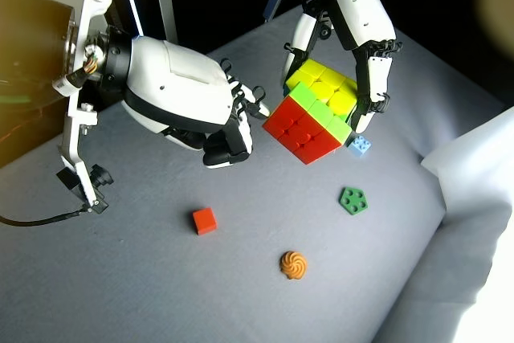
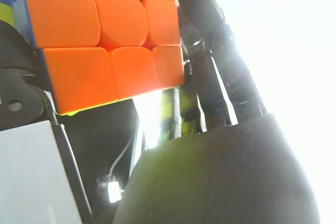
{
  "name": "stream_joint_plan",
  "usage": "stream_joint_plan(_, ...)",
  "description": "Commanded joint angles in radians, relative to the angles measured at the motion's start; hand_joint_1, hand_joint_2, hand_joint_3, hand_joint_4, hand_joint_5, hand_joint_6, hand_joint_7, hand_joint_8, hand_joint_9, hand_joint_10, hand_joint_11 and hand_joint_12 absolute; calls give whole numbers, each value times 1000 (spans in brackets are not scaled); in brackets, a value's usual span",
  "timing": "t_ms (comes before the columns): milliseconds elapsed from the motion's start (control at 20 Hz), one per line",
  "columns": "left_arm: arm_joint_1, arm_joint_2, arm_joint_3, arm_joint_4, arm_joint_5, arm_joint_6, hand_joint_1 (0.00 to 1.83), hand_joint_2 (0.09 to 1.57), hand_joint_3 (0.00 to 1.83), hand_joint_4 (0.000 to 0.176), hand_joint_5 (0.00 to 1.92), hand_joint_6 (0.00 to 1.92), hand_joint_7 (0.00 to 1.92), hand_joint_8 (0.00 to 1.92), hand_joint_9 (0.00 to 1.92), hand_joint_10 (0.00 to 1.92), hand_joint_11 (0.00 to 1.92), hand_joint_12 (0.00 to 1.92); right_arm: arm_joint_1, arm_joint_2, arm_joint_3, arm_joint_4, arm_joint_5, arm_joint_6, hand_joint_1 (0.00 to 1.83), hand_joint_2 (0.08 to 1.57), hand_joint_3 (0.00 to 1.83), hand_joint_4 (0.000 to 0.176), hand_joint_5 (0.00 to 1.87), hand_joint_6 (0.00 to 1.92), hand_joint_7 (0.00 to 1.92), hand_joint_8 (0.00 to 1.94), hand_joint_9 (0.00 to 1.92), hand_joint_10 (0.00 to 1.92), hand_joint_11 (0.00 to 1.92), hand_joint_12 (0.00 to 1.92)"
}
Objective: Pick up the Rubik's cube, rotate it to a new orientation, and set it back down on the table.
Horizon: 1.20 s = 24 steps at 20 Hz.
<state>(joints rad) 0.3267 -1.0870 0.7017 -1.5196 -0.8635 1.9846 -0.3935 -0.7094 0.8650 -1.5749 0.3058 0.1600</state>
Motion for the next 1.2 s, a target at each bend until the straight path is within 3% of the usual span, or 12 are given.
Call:
stream_joint_plan(0,-16,-3,-9,77,38,-26,1353,1097,1,0,1043,803,997,1026,880,1159,681,1305,6,-3,10,27,-60,-8,1311,1214,0,0,219,5,773,1405,816,1921,846,1921)
stream_joint_plan(100,-16,-3,-9,77,38,-26,1244,1087,0,0,1119,666,982,1113,878,897,635,1369,1,-8,11,29,-62,-9,1195,1143,0,0,219,2,691,1742,868,1921,885,1921)
stream_joint_plan(150,-16,-3,-9,77,38,-26,1244,1086,0,0,1117,656,988,1118,915,849,692,1334,1,-11,11,29,-66,-9,1287,1198,6,0,228,1,750,1483,848,1921,869,1921)
stream_joint_plan(250,-16,-3,-9,77,38,-26,1247,1077,0,0,1154,591,999,1094,944,767,665,1309,0,-17,11,29,-78,-9,1199,1146,0,0,225,1,670,1756,876,1921,912,1921)
stream_joint_plan(600,-17,-3,-9,77,38,-26,1246,1084,0,0,1164,569,963,1158,893,929,624,1465,-2,-30,14,29,-88,-9,1307,1216,6,0,245,2,759,1427,820,1921,865,1921)
stream_joint_plan(700,-17,-3,-10,77,38,-26,1223,1105,6,3,1051,839,943,1112,877,873,651,1377,-2,-32,17,29,-88,-9,1189,1157,0,0,237,0,668,1789,867,1921,901,1921)
stream_joint_plan(850,-15,-1,-12,77,38,-26,1234,1114,0,0,1068,742,921,1226,865,901,597,1393,1,-31,16,29,-44,-9,1210,1135,0,0,234,1,682,1807,870,1921,894,1921)
stream_joint_plan(900,-15,0,-13,77,38,-26,1235,1106,0,0,1089,720,927,1204,869,877,595,1388,6,-26,16,28,-6,-10,1293,1193,5,0,232,0,755,1490,860,1921,870,1921)
stream_joint_plan(950,-14,0,-13,77,39,-26,1245,1096,0,0,1125,638,950,1189,887,878,629,1378,16,-19,13,28,25,-10,1226,1154,0,0,245,2,720,1667,878,1921,888,1921)
stream_joint_plan(1000,-14,0,-13,77,39,-26,1231,1097,5,0,1078,776,957,1126,888,859,638,1362,34,-7,8,19,52,-10,1296,1180,38,0,250,3,765,1459,873,1921,877,1921)
stream_joint_plan(1100,-11,0,-13,79,40,-26,1231,1097,5,0,1078,776,957,1126,888,859,638,1362,59,10,2,3,88,-10,1296,1180,38,0,250,3,765,1459,873,1921,877,1921)
stream_joint_plan(1150,-7,0,-13,83,42,-26,1236,1107,0,0,1090,716,927,1208,871,933,649,1430,77,23,1,3,118,-10,1230,1146,17,0,248,0,700,1694,850,1921,872,1921)
